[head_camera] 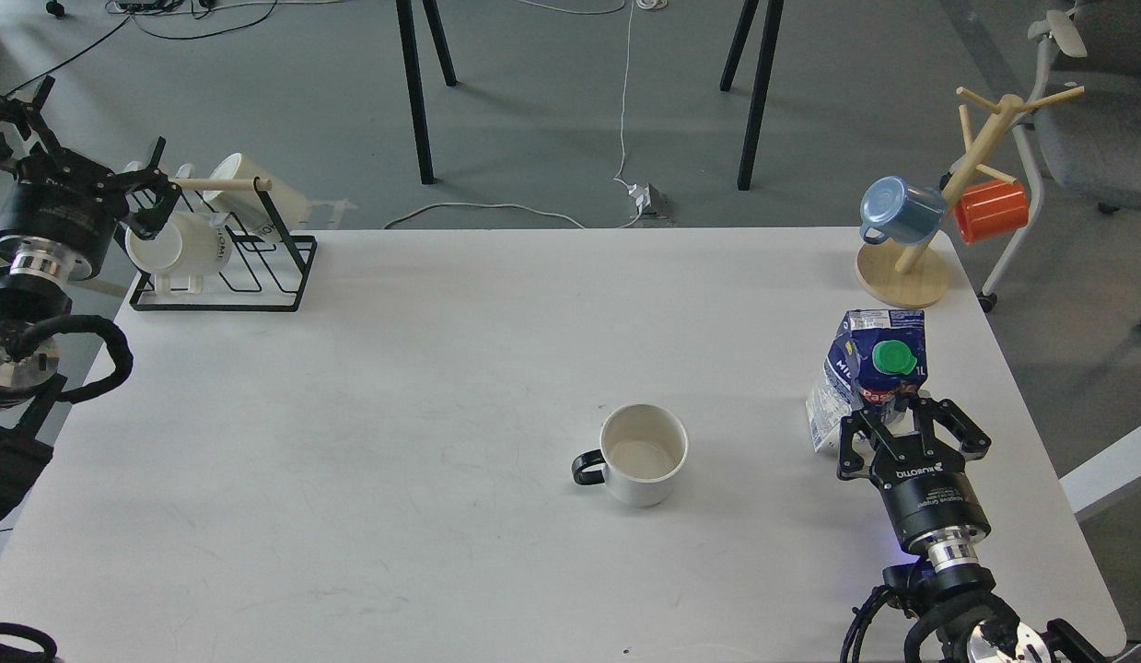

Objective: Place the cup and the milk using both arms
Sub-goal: 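Slide the milk carton with the right gripper beside the white mug, then release the milk carton and pull the right gripper back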

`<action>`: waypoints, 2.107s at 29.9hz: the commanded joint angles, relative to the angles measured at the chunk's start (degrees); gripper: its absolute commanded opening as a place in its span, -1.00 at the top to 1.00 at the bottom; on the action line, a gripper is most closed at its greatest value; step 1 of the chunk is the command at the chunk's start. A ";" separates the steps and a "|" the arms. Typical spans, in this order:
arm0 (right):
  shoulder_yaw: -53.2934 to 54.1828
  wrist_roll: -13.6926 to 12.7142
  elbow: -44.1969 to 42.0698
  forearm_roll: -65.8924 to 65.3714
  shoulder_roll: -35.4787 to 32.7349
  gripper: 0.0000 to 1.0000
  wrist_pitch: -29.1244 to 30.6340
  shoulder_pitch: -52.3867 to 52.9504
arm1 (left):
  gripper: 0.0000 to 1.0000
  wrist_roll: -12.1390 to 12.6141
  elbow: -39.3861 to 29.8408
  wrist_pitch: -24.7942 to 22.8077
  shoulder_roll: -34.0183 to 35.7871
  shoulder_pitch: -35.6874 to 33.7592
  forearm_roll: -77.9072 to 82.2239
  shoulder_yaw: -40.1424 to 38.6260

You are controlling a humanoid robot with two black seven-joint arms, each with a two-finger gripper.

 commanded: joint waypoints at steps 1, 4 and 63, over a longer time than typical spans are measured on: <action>-1.14 -0.45 5.90 -0.01 0.01 0.16 0.00 -2.71 | -0.99 0.09 0.00 0.09 -0.01 -0.31 0.15 0.10; -5.53 -0.36 8.29 -0.18 0.01 0.16 0.00 -3.16 | -0.99 0.09 0.09 0.18 -0.01 -0.49 0.24 0.10; -7.85 -0.01 14.35 -2.03 -19.39 -0.97 0.00 -4.75 | -0.99 0.00 0.09 -1.14 1.84 -0.84 0.33 0.27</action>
